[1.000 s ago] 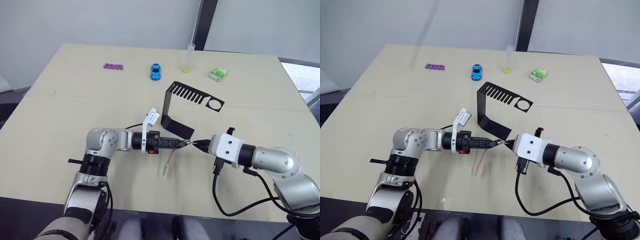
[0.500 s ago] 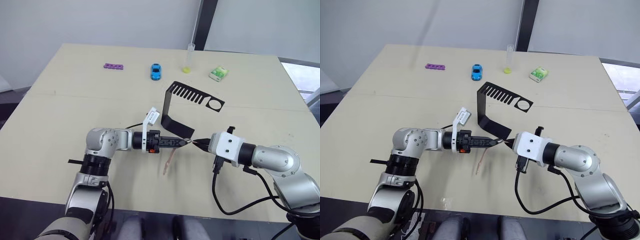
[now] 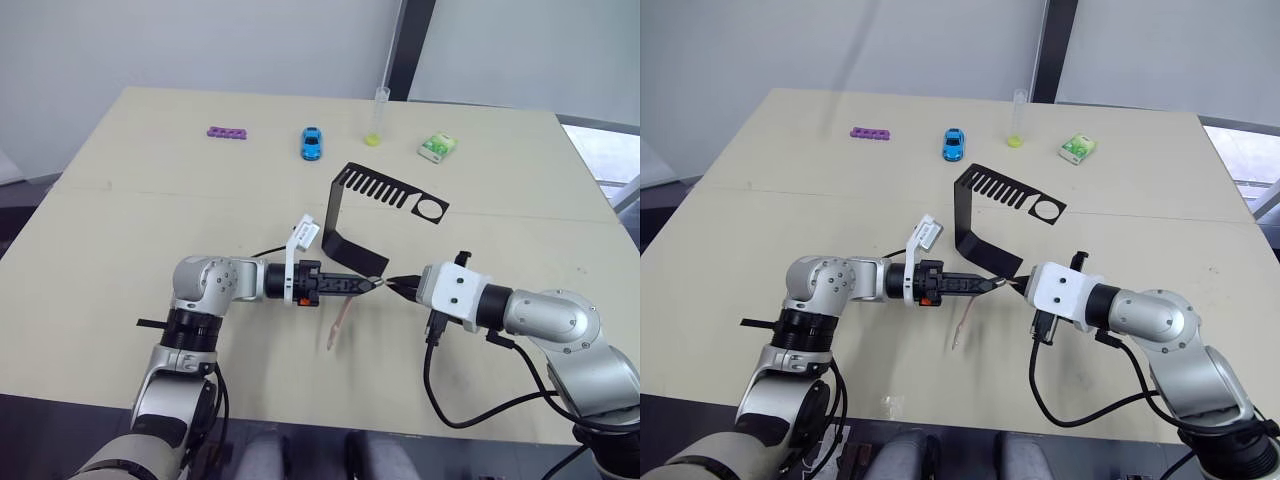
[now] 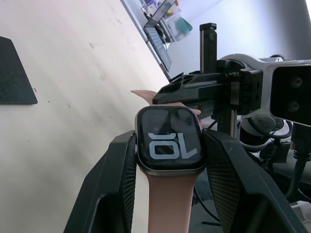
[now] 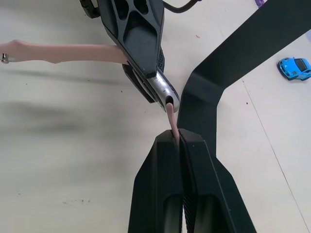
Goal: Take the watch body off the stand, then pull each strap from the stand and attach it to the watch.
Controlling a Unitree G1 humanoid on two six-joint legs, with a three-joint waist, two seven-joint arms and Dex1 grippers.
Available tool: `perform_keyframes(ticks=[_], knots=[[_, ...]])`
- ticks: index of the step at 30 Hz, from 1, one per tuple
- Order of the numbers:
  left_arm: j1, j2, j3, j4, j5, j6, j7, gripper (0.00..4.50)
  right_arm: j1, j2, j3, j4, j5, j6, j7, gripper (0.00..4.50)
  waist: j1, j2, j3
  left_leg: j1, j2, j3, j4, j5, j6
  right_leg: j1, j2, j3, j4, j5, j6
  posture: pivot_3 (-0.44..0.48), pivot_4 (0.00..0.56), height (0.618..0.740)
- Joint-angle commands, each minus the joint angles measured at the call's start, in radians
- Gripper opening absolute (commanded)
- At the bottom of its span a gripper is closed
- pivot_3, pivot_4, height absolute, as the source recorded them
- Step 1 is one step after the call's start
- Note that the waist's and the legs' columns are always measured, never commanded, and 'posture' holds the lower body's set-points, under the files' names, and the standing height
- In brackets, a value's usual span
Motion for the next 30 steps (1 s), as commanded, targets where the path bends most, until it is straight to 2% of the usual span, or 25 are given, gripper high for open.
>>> perform_keyframes(ticks=[1, 17, 30], knots=[[-0.015, -0.033, -0.021, -0.062, -0.059, 0.007, -0.02, 1.58, -0.013, 0.007, 0.001, -0.033, 0.004, -0.018, -0.025, 0.0, 0.0, 0.0, 0.0, 0.0, 0.0, 0.0, 0.0, 0.0, 0.0, 0.0, 0.0, 0.0, 0.0, 0.0, 0.0, 0.0, 0.15, 0.74], [-0.024, -0.038, -0.015, -0.049, -0.056, 0.0, -0.015, 1.58, -0.012, 0.029, 0.014, -0.059, 0.009, 0.009, -0.033, 0.0, 0.0, 0.0, 0.0, 0.0, 0.0, 0.0, 0.0, 0.0, 0.0, 0.0, 0.0, 0.0, 0.0, 0.0, 0.0, 0.0, 0.15, 0.74], [-0.031, -0.06, -0.001, -0.042, -0.055, 0.01, 0.008, 1.58, -0.011, 0.01, 0.019, -0.041, -0.059, -0.049, -0.047, 0.0, 0.0, 0.0, 0.0, 0.0, 0.0, 0.0, 0.0, 0.0, 0.0, 0.0, 0.0, 0.0, 0.0, 0.0, 0.0, 0.0, 0.15, 0.74]])
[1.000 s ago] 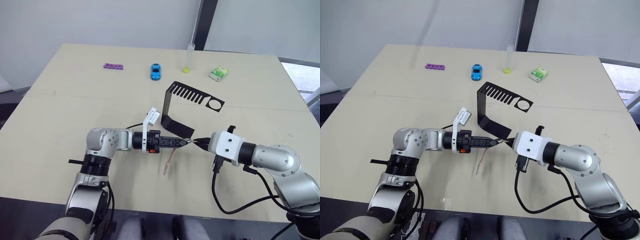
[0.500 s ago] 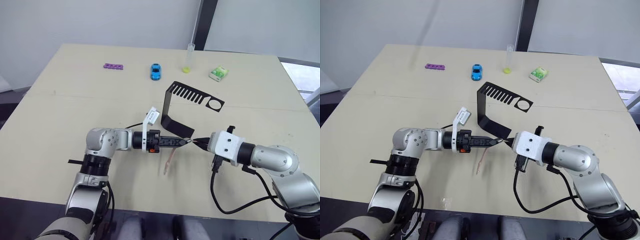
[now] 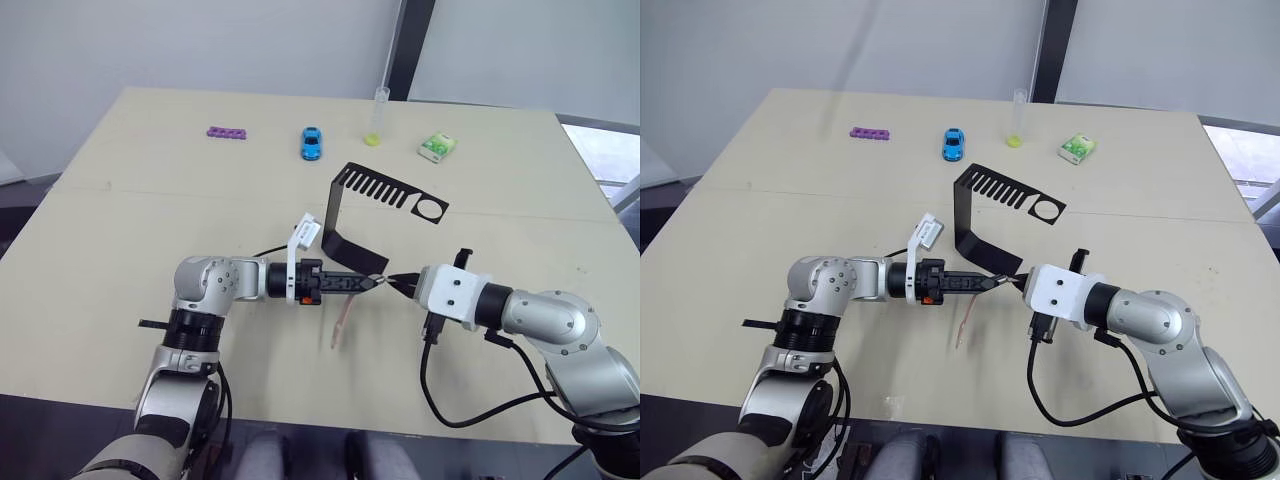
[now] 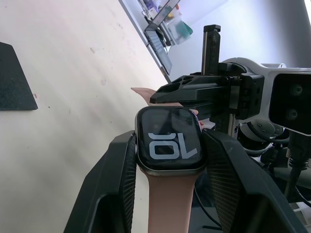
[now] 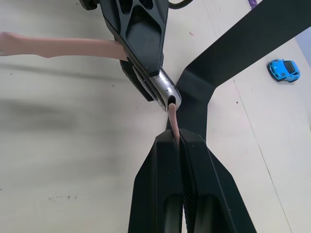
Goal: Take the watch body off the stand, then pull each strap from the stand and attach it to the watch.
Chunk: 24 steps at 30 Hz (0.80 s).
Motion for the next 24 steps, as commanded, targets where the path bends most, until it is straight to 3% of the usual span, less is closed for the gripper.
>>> perform_keyframes(ticks=[1, 24], knots=[[-0.03, -0.039, -0.019, -0.041, -0.055, 0.01, -0.013, 1.58, -0.011, 0.011, 0.006, -0.04, -0.004, -0.024, -0.028, 0.0, 0.0, 0.0, 0.0, 0.0, 0.0, 0.0, 0.0, 0.0, 0.0, 0.0, 0.0, 0.0, 0.0, 0.0, 0.0, 0.0, 0.15, 0.74], [-0.047, -0.049, -0.013, -0.025, -0.055, 0.004, -0.005, 1.58, -0.008, 0.034, -0.015, -0.062, 0.026, 0.039, -0.023, 0.0, 0.001, 0.0, 0.0, 0.0, 0.0, 0.0, 0.0, 0.0, 0.0, 0.0, 0.0, 0.0, 0.0, 0.0, 0.0, 0.0, 0.15, 0.74]])
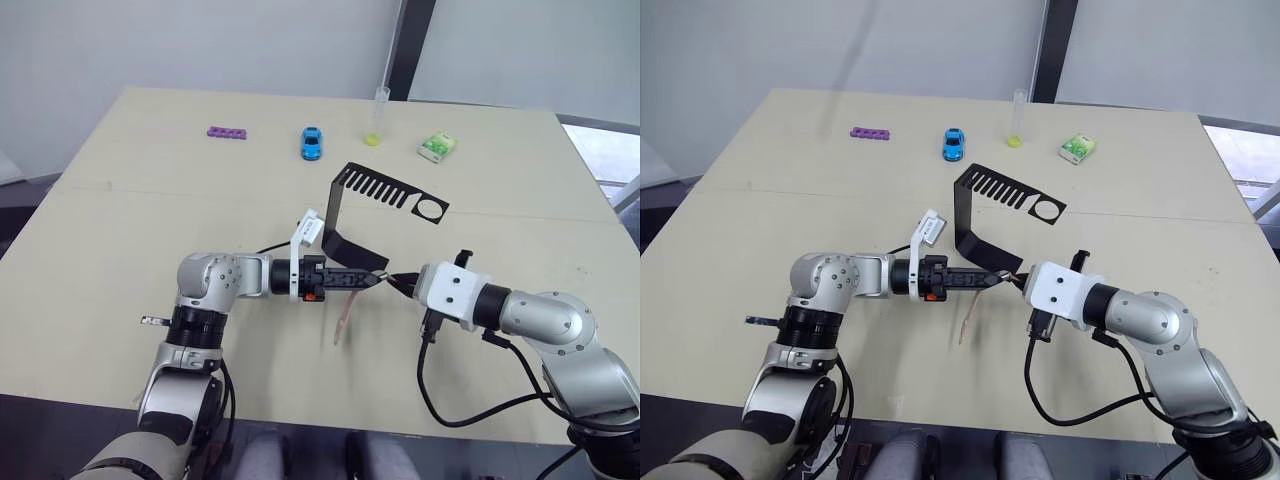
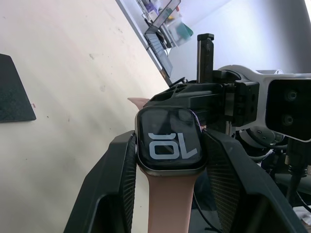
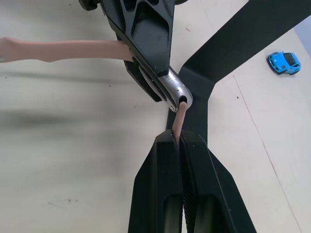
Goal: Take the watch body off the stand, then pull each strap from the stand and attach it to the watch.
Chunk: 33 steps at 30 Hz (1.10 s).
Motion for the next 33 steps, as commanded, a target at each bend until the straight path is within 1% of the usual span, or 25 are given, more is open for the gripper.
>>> perform_keyframes(ticks=[1, 9, 33], knots=[[-0.027, -0.037, -0.016, -0.032, -0.055, 0.005, -0.021, 1.58, -0.013, 0.005, -0.01, -0.055, 0.022, -0.008, -0.019, 0.0, 0.0, 0.0, 0.0, 0.0, 0.0, 0.0, 0.0, 0.0, 0.0, 0.0, 0.0, 0.0, 0.0, 0.0, 0.0, 0.0, 0.15, 0.74], [-0.026, -0.029, -0.018, -0.021, -0.047, -0.004, -0.025, 1.58, -0.013, -0.004, -0.025, -0.059, 0.023, -0.008, -0.016, 0.0, 0.0, 0.0, 0.0, 0.0, 0.0, 0.0, 0.0, 0.0, 0.0, 0.0, 0.0, 0.0, 0.0, 0.0, 0.0, 0.0, 0.15, 0.74], [-0.024, -0.034, -0.017, -0.034, -0.056, 0.008, -0.025, 1.58, -0.013, -0.006, -0.018, -0.05, 0.016, -0.02, -0.016, 0.0, 0.0, 0.0, 0.0, 0.0, 0.0, 0.0, 0.0, 0.0, 0.0, 0.0, 0.0, 0.0, 0.0, 0.0, 0.0, 0.0, 0.15, 0.74]])
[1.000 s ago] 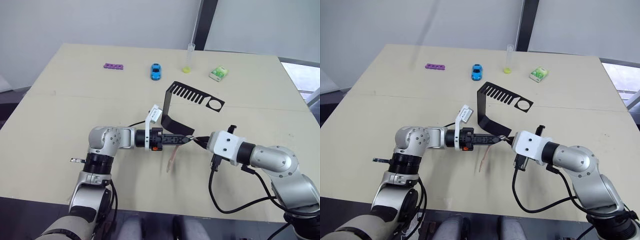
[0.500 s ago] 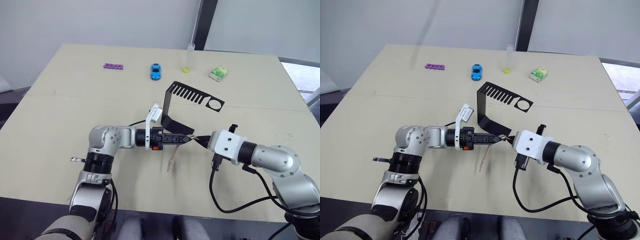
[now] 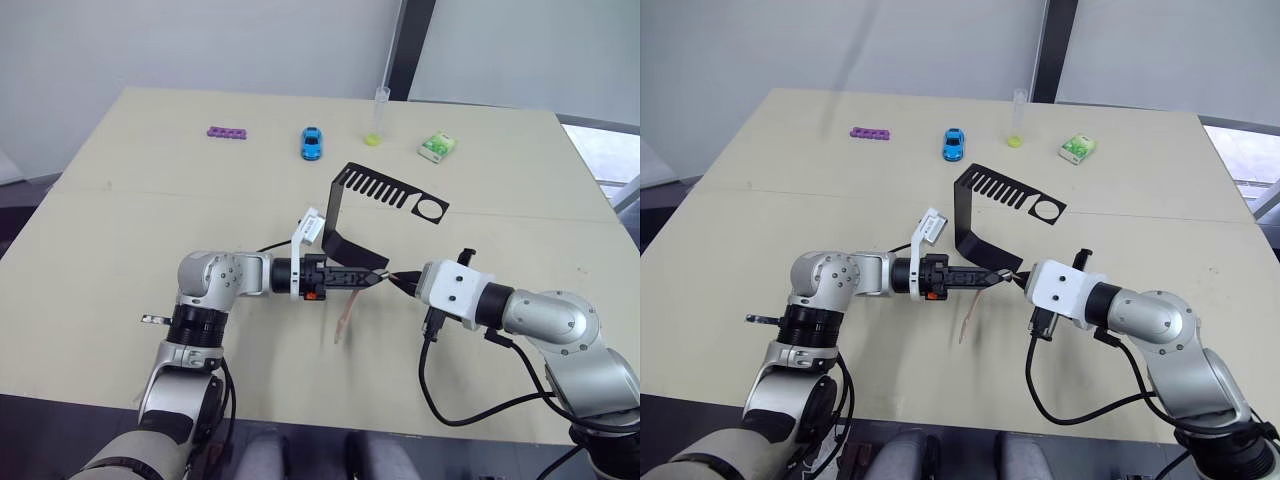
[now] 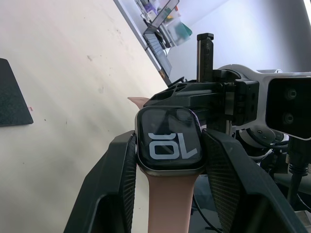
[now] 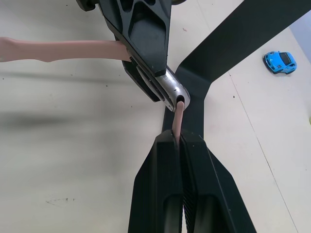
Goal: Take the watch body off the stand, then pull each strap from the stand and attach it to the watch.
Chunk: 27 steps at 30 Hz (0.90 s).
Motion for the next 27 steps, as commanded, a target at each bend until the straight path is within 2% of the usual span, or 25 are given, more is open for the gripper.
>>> perform_keyframes(ticks=[1, 27], knots=[[-0.015, -0.033, -0.016, -0.035, -0.056, 0.007, -0.023, 1.58, -0.013, -0.001, -0.008, -0.044, 0.015, -0.022, -0.016, 0.0, 0.0, 0.0, 0.0, 0.0, 0.0, 0.0, 0.0, 0.0, 0.0, 0.0, 0.0, 0.0, 0.0, 0.0, 0.0, 0.0, 0.15, 0.74], [-0.017, -0.039, -0.019, -0.042, -0.062, 0.015, -0.031, 1.58, 0.003, -0.002, -0.02, -0.054, 0.027, -0.01, -0.015, 0.0, 0.0, 0.0, 0.0, 0.0, 0.0, 0.0, 0.0, 0.0, 0.0, 0.0, 0.0, 0.0, 0.0, 0.0, 0.0, 0.0, 0.15, 0.74]])
